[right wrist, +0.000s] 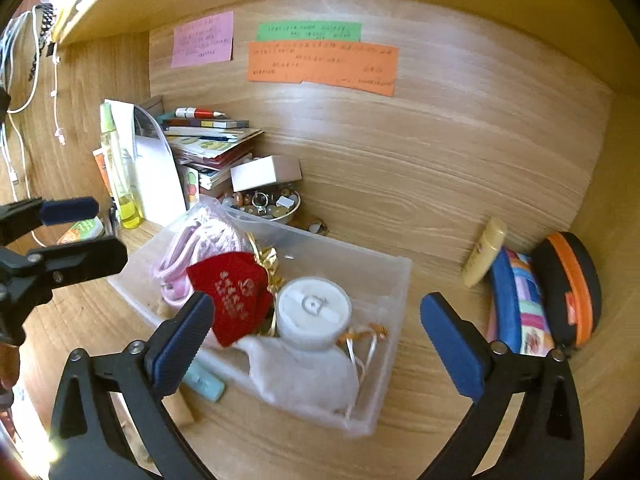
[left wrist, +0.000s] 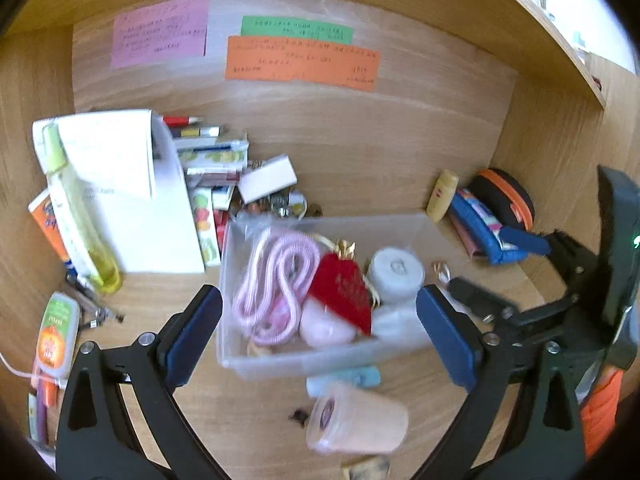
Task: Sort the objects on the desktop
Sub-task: 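Open both grippers to release the pouch and container into the bin, then grasp the clear plastic cup with the left gripper while the right grasps the beige block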
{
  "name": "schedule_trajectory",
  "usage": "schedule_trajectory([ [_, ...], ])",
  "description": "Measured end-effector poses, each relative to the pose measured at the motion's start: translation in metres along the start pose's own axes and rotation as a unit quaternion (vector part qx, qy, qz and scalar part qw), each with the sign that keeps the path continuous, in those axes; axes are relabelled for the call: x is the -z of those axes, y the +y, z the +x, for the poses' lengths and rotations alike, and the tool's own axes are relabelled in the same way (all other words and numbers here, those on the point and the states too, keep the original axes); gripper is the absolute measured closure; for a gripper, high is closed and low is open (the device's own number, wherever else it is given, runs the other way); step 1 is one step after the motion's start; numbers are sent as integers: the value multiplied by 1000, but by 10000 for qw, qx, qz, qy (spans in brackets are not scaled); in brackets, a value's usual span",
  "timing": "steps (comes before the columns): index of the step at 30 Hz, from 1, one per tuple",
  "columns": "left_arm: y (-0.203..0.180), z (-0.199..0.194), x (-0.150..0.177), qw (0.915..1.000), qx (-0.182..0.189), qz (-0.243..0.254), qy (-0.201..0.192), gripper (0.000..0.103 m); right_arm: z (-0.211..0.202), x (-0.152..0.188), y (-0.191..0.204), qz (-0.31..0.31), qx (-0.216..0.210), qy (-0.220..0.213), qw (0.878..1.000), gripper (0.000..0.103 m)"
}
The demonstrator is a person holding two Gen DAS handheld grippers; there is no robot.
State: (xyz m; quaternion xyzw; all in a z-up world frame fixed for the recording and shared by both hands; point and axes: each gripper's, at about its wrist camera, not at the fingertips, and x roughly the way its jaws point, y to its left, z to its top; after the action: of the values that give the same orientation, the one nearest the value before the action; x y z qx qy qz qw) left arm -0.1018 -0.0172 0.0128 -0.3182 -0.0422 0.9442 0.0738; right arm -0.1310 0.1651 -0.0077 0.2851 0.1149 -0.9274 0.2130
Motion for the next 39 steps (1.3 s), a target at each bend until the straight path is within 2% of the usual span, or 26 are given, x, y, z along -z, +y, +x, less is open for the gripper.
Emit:
schedule_trajectory([
  [6, -3, 7, 38, 9992, 107, 33, 385, 4, -20, 25, -6, 257, 16, 38, 9997, 0],
  [12, -18, 18, 72, 9967, 225, 294, 722, 4, -28, 53, -7, 402, 103, 243, 9988, 0],
  [20, -29, 51, 95, 9910, 176, 436, 1250, 4, -28, 92, 1, 381, 111, 622, 9973, 0],
  [24, -27, 57, 98, 9914, 191, 441, 1213, 7, -26, 107, 6, 340, -26, 814, 9961, 0],
  [25, -27, 57, 98, 9919, 202, 440, 1172, 10, -25, 110, 8, 328, -66, 845, 9959, 0],
  [26, -26, 58, 98, 9920, 223, 442, 1164, 23, -25, 113, 11, 315, -124, 886, 9955, 0],
  [27, -26, 59, 98, 9918, 241, 444, 1178, 28, -24, 116, 13, 304, -180, 920, 9951, 0],
  [33, -33, 49, 104, 9938, 77, 638, 907, 34, -25, 123, 32, 286, -629, 960, 9930, 2],
  [34, -32, 46, 103, 9943, 66, 617, 869, 34, -25, 124, 37, 240, -646, 954, 9930, 6],
  [39, -19, 29, 106, 9964, 100, 339, 765, 35, -24, 124, 64, -42, -950, 1006, 9904, 7],
])
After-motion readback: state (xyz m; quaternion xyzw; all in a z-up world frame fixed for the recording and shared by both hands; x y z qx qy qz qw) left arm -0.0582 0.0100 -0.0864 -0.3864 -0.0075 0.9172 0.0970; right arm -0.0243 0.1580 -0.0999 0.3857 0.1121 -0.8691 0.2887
